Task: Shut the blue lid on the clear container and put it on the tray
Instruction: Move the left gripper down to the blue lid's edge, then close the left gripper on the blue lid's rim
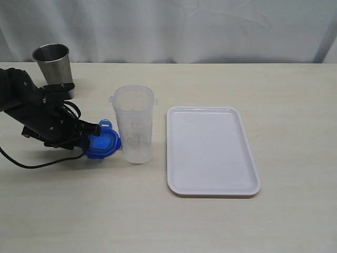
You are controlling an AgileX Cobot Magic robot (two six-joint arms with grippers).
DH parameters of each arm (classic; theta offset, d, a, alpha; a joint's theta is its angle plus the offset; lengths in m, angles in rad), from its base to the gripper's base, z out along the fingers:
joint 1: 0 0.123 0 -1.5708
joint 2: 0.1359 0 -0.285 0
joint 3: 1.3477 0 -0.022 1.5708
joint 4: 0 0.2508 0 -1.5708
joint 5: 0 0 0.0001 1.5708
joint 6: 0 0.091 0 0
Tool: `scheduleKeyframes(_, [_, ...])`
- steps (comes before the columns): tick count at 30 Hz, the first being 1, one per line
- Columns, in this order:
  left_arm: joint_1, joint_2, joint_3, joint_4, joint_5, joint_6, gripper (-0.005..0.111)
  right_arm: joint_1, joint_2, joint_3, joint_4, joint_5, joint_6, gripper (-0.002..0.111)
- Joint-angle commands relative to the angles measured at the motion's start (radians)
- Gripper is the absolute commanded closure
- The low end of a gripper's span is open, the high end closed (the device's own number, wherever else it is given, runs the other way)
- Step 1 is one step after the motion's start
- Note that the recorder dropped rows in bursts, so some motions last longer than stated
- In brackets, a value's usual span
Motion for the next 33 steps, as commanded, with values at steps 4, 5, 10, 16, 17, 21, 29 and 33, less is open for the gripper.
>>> scheduleKeyframes(4, [0.0,0.0,-0.001,-0.019,-0.048,0.005,0.068,0.002,-0.005,0.002,0.001,-0.003,-0.004,0.104])
scheduleKeyframes(5, [0.0,0.0,-0.004,-0.012,-0.042,0.005,0.068,0.002,-0.005,0.002,0.001,-0.003,-0.004,0.104])
scheduleKeyframes(10, [0.0,0.0,-0.005,-0.003,-0.049,0.005,0.068,0.002,-0.005,0.002,0.001,-0.003,-0.004,0.104])
scheduleKeyframes(16, [0.008,0.0,-0.051,-0.004,0.036,0.032,0.068,0.002,-0.005,0.002,0.001,-0.003,-0.004,0.104])
scheduleKeyframes(17, [0.011,0.0,-0.063,-0.004,0.065,0.032,0.068,0.002,-0.005,0.002,0.001,-0.003,-0.004,0.104])
scheduleKeyframes(21, [0.025,0.0,-0.094,-0.004,0.122,0.035,0.068,0.002,-0.005,0.002,0.001,-0.003,-0.004,0.104])
scheduleKeyframes(29, [0.052,0.005,-0.094,0.043,0.103,0.04,0.068,0.002,-0.005,0.002,0.001,-0.003,-0.004,0.104])
scheduleKeyframes(33, [0.052,0.026,-0.094,0.028,0.091,0.063,0.068,0.002,-0.005,0.002,0.001,-0.003,-0.004,0.104])
